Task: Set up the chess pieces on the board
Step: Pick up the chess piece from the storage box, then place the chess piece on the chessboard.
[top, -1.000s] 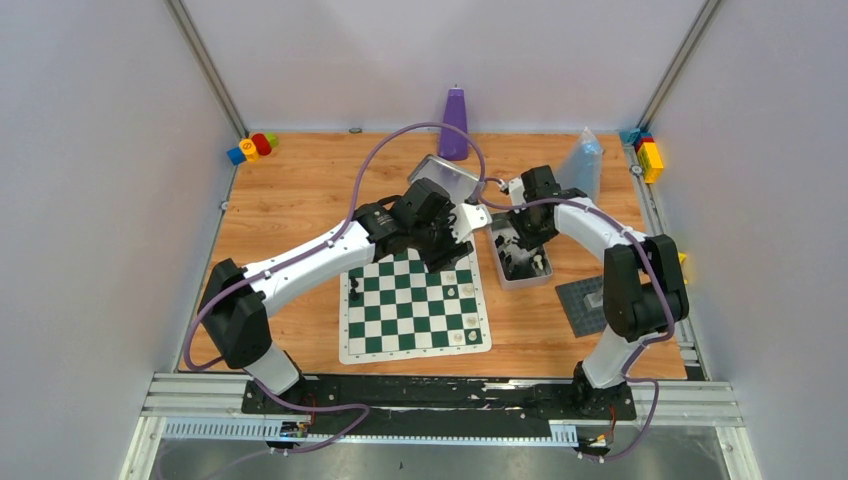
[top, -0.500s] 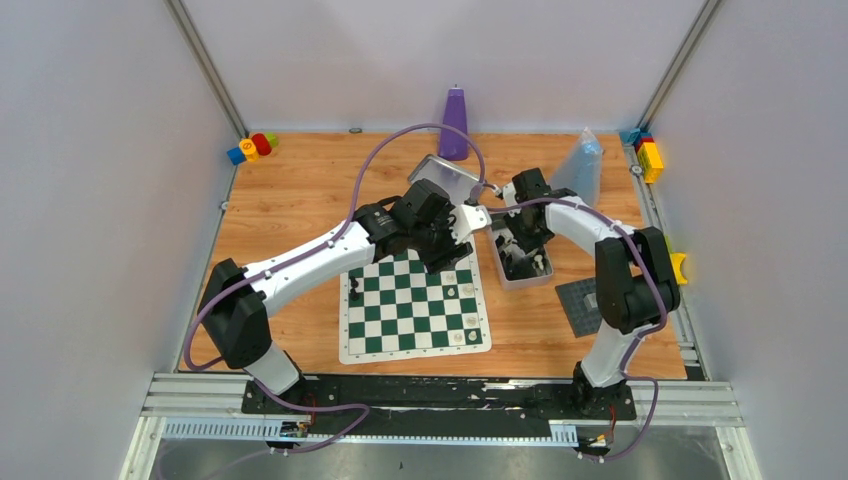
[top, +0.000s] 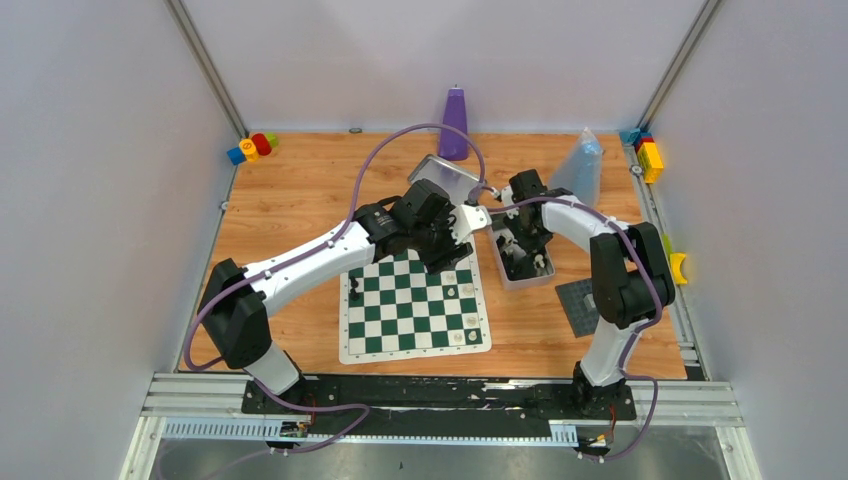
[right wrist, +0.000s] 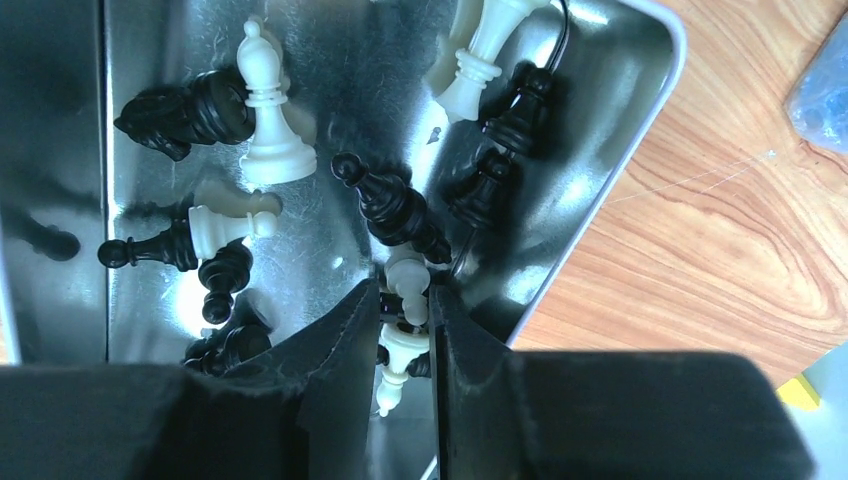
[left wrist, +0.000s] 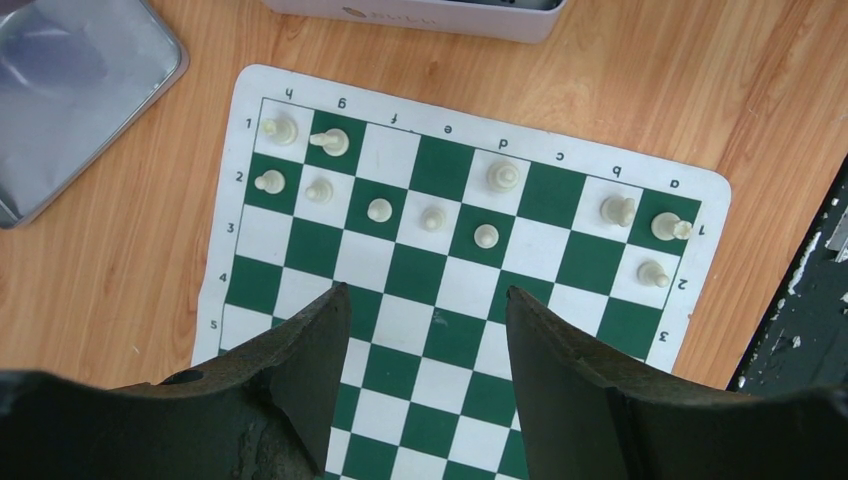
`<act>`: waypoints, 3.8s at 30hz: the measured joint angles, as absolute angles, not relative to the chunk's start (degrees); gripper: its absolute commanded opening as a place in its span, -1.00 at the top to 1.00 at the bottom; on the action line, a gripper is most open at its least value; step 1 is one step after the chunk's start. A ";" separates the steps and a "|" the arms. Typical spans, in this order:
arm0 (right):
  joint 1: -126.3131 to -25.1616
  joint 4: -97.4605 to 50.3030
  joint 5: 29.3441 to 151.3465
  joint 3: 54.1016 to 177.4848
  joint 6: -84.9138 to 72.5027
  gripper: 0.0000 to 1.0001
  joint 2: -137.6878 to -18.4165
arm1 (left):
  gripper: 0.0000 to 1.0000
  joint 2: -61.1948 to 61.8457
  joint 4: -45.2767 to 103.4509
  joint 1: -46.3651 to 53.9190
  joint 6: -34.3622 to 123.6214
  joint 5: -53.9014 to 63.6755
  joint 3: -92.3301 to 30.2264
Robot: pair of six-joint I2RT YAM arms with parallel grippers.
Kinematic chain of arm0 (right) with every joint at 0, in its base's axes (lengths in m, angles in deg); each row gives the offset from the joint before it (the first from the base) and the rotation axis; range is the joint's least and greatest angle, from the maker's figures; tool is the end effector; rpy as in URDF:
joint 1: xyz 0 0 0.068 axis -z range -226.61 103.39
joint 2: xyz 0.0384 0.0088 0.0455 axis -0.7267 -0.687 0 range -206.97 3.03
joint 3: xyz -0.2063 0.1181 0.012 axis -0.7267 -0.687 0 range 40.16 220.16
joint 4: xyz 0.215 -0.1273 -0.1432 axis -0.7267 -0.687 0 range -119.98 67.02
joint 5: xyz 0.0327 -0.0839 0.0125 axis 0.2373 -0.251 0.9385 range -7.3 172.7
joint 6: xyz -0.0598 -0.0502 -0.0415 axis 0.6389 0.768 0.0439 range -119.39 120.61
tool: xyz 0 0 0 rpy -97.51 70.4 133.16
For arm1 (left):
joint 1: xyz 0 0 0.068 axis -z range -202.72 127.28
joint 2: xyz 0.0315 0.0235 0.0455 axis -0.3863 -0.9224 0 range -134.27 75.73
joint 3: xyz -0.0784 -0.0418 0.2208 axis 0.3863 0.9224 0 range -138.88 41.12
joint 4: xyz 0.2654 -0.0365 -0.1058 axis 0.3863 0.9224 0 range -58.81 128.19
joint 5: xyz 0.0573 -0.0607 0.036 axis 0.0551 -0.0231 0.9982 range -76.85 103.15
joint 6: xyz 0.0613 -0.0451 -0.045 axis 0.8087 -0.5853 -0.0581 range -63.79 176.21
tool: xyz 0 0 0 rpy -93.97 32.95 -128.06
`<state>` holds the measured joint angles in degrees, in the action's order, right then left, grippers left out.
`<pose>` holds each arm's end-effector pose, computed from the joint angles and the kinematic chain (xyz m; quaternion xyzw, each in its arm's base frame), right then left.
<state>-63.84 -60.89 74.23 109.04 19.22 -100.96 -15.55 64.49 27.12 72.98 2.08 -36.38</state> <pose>0.3638 0.1008 0.0815 -0.2931 0.9418 -0.0749 0.1464 0.2513 -0.3212 0.2238 0.5382 0.7548 -0.1897 0.3235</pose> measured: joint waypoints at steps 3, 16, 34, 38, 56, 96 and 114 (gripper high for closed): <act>-63.84 -61.11 74.19 109.22 19.29 0.58 -101.02 | -0.32 -15.55 64.49 27.12 72.98 2.08 -36.38; -63.84 -61.83 75.04 110.46 19.02 0.82 -101.13 | -0.32 -15.44 64.47 27.12 72.98 2.08 -36.11; -64.30 -67.89 91.24 115.80 17.67 0.85 -92.21 | -0.34 -12.38 64.64 18.36 71.89 -1.77 -32.88; -66.95 -69.48 95.11 118.55 17.91 0.85 -90.51 | -0.34 -8.84 64.93 10.49 71.24 -4.11 -29.78; -91.03 -73.35 96.75 118.02 23.02 0.87 -94.77 | -0.41 0.27 66.41 -20.05 65.95 -14.51 -26.78; -95.01 -70.82 94.56 113.63 23.42 0.60 -103.12 | -0.42 0.66 66.59 -20.24 65.01 -18.36 -26.80; -93.59 -70.99 92.90 113.37 23.07 -0.01 -99.95 | -0.42 0.66 66.57 -20.24 65.01 -18.36 -26.80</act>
<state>-93.59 -70.99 92.90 113.37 23.07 -99.95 0.66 66.57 -20.24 65.01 -18.36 -26.80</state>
